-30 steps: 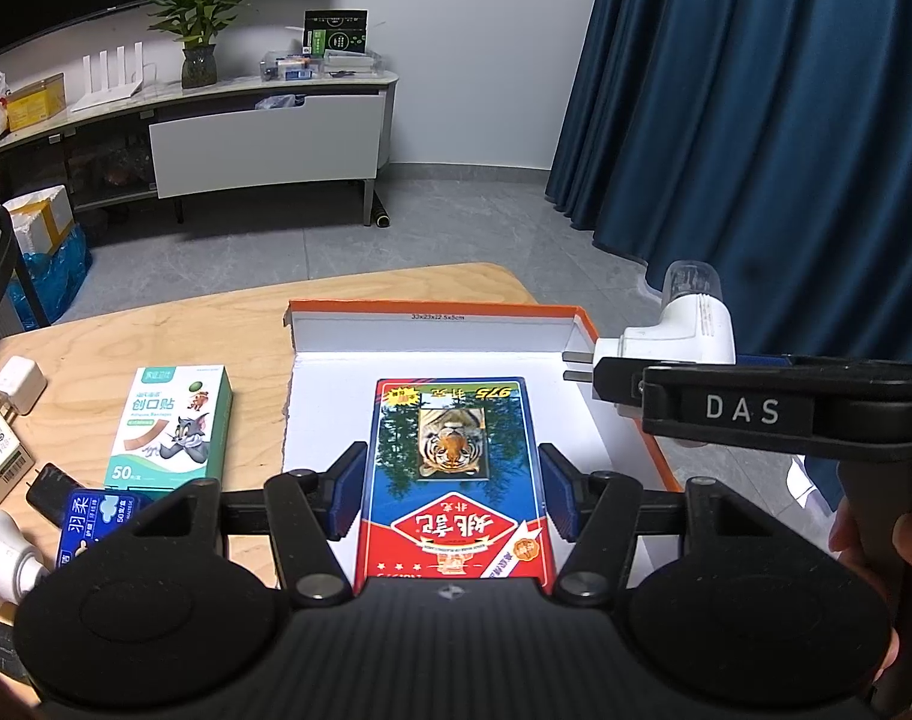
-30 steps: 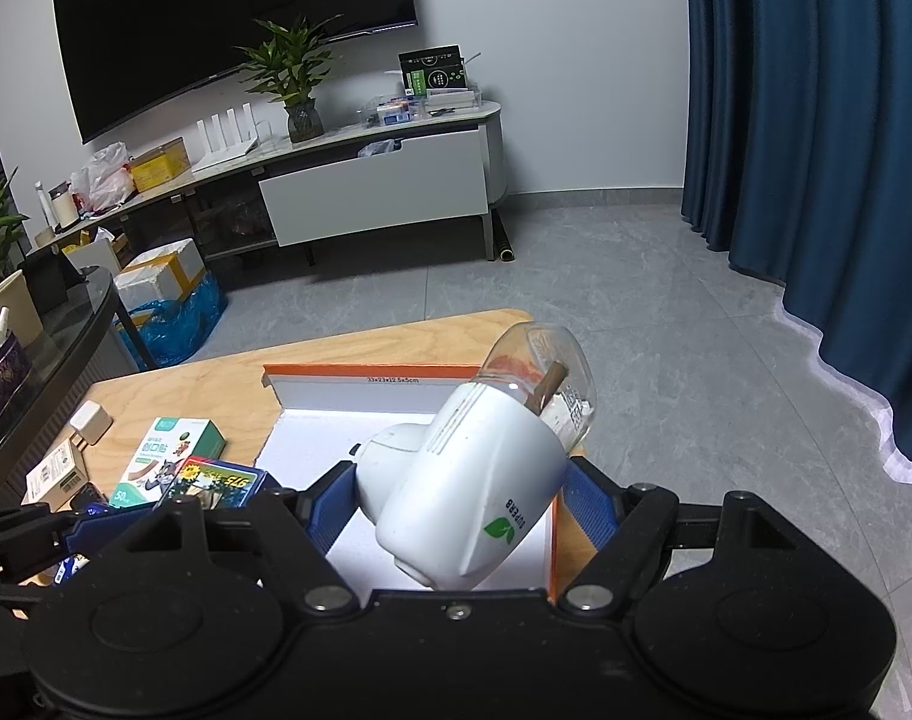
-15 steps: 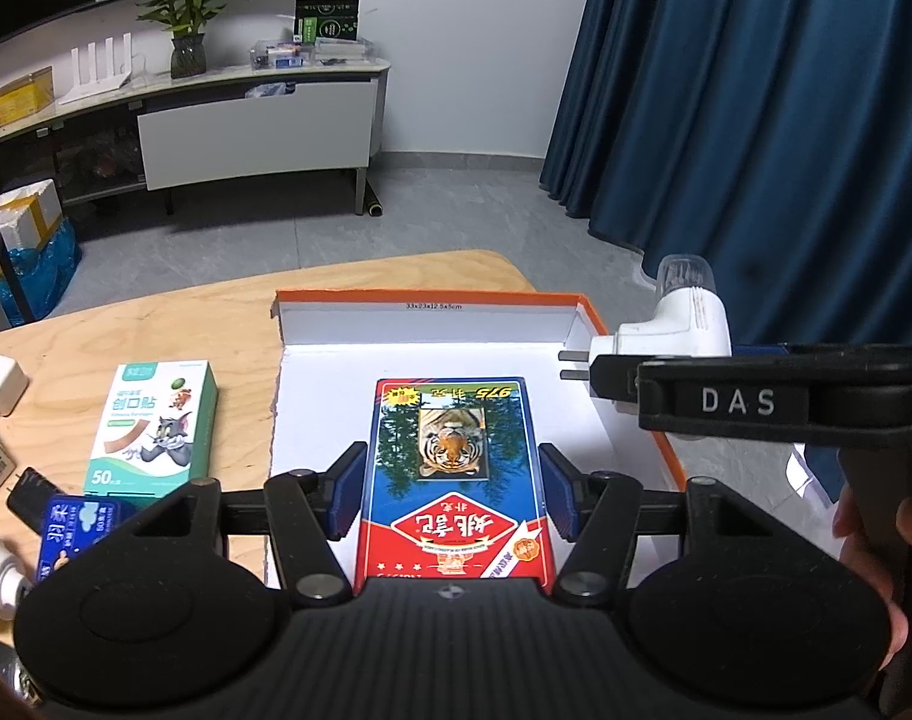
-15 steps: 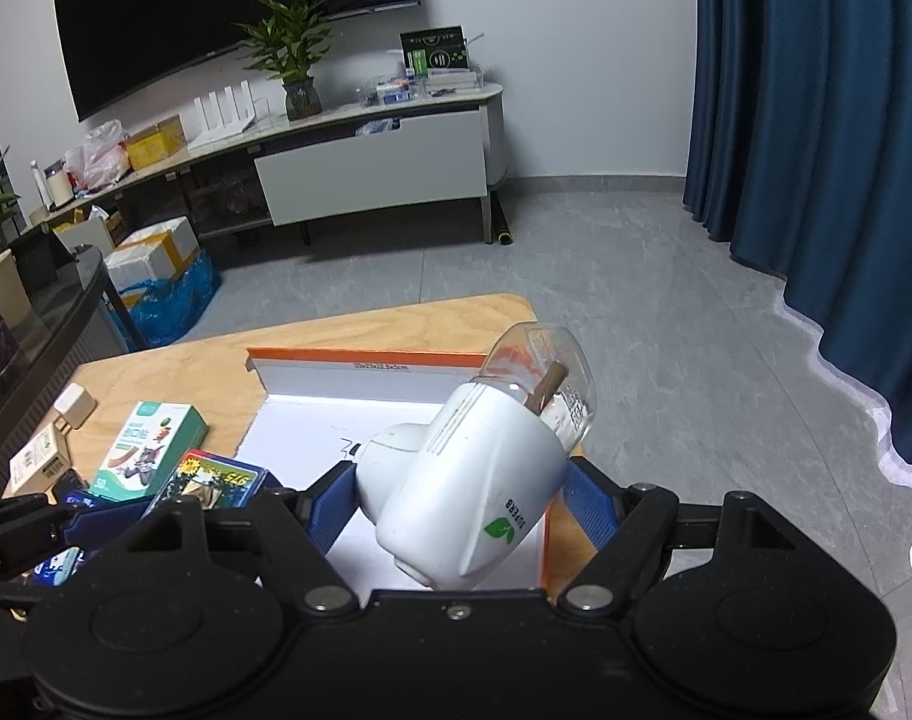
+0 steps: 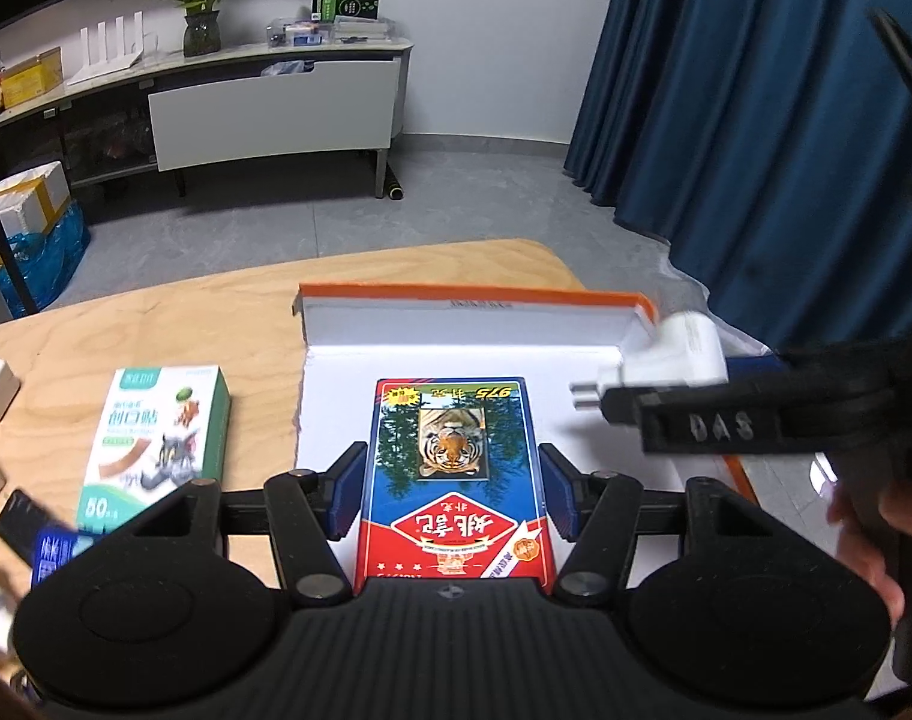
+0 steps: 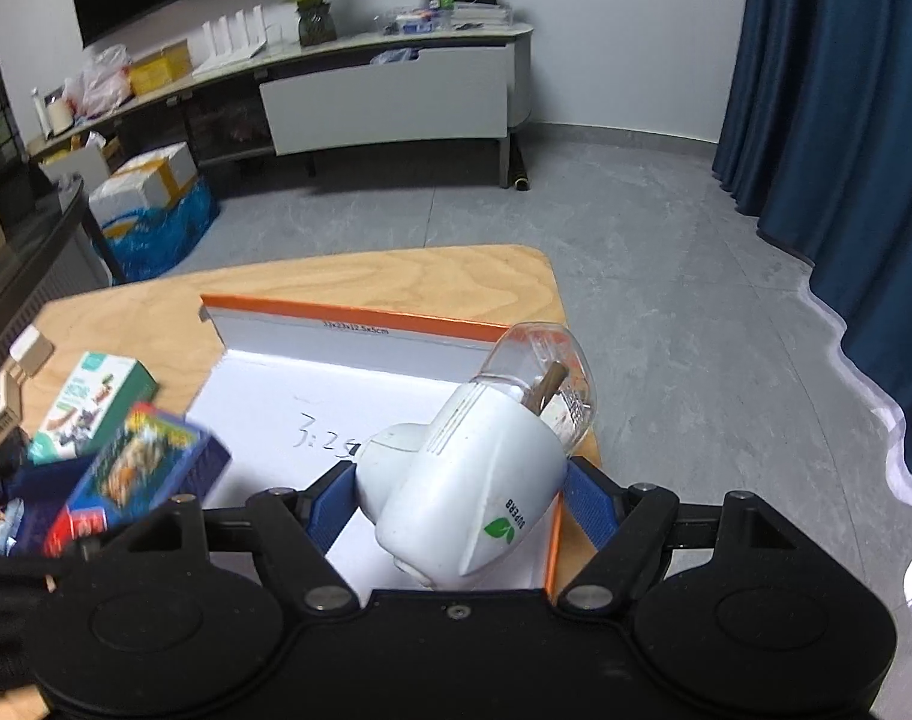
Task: Organize rigid objects
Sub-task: 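Lower card box into white box and open left gripper while right releases freshener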
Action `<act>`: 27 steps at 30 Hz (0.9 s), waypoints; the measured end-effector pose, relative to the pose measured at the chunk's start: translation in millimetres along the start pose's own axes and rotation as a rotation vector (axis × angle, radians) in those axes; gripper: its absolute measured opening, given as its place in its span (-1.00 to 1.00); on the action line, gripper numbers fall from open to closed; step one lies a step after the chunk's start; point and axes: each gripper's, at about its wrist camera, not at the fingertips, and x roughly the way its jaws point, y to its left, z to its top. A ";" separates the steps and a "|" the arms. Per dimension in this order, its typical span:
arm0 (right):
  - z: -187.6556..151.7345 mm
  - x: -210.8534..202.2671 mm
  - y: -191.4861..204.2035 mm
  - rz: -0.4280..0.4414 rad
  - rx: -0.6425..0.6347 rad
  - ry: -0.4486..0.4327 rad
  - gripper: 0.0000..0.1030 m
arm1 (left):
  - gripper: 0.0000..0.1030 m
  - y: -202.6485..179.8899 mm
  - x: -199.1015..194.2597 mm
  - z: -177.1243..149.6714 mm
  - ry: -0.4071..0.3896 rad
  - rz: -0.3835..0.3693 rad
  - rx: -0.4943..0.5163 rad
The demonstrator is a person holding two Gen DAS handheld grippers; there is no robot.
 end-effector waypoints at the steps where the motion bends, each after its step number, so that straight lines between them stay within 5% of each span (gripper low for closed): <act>1: 0.9 2.3 -1.7 0.002 -0.008 0.006 0.74 | 0.17 0.5 4.3 3.7 0.003 0.000 0.000; 13: -2.8 -42.1 -22.5 -0.017 -0.024 -0.108 0.81 | 0.17 -8.1 53.2 33.0 0.050 -0.058 -0.022; 16: -9.4 -54.2 -24.6 -0.015 -0.009 -0.116 0.81 | 0.49 -11.1 52.9 34.8 0.046 -0.085 -0.042; 27: -36.7 -90.8 3.4 0.002 0.023 -0.140 0.83 | 0.93 -13.7 -22.9 17.6 0.015 0.028 0.005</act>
